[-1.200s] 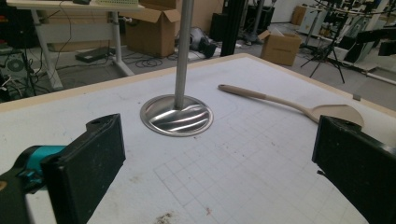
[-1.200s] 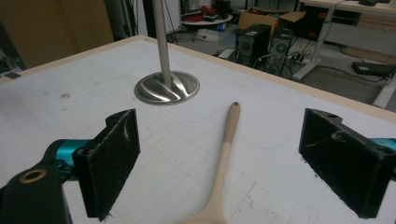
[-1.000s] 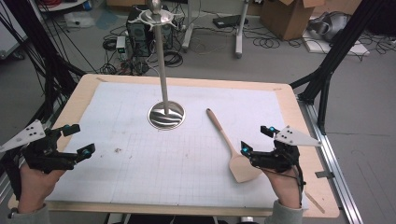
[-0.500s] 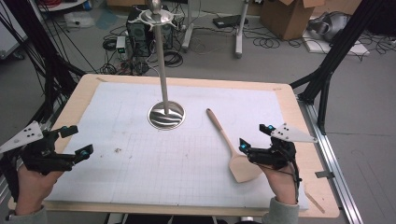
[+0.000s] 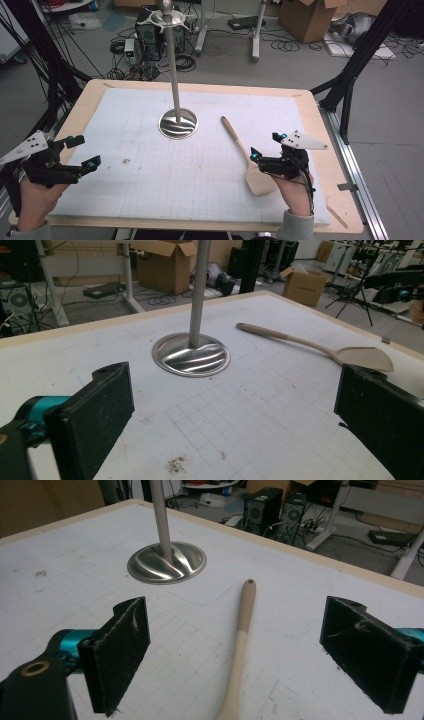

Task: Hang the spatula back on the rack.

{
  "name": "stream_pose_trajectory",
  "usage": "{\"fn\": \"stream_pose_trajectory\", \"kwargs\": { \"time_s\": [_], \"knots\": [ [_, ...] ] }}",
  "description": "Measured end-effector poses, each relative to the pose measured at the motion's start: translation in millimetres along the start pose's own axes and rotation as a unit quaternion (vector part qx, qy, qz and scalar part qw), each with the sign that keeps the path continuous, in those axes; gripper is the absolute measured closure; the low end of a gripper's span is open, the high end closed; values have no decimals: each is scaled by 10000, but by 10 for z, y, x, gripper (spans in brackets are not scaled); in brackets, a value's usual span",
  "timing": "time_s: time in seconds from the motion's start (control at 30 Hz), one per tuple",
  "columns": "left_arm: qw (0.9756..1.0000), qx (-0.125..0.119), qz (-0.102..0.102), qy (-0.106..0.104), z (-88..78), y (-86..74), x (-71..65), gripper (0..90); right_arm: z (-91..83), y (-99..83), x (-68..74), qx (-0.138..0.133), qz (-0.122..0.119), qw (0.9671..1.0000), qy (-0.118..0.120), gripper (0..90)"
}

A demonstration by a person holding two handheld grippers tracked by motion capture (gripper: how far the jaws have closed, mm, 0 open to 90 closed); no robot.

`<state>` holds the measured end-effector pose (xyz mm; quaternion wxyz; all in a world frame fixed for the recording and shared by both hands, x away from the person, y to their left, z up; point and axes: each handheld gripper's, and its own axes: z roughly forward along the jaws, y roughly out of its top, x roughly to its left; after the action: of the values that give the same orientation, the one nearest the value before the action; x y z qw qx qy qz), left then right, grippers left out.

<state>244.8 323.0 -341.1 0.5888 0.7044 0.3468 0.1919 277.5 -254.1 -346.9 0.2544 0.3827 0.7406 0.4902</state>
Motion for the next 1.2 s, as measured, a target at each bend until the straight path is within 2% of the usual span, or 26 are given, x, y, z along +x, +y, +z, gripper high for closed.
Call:
{"fn": "stream_pose_trajectory", "kwargs": {
  "time_s": [0.23, 0.53, 0.8, 0.97, 1.07, 1.2],
  "knots": [
    [10000, 43, -26, 84, -17, -33, 16, 30, 84, -8, -14, 103, -21, 9999, 52, 118],
    [9998, 42, -20, 201, -116, -67, -8, 30, 205, 8, -19, 179, -39, 9998, -122, 118],
    [9995, 63, -73, 305, -191, -110, 11, 30, 346, 1, -48, 389, -27, 9990, -222, 118],
    [9993, 90, -97, 339, -210, -126, 18, 30, 407, -5, -43, 463, -62, 9988, -124, 118],
    [9993, 104, -104, 350, -219, -134, 21, 31, 424, -5, -29, 454, -161, 9987, -190, 118],
    [9992, 102, -114, 367, -233, -144, 16, 31, 461, -11, -28, 531, -173, 9983, -175, 118]
  ]
}}
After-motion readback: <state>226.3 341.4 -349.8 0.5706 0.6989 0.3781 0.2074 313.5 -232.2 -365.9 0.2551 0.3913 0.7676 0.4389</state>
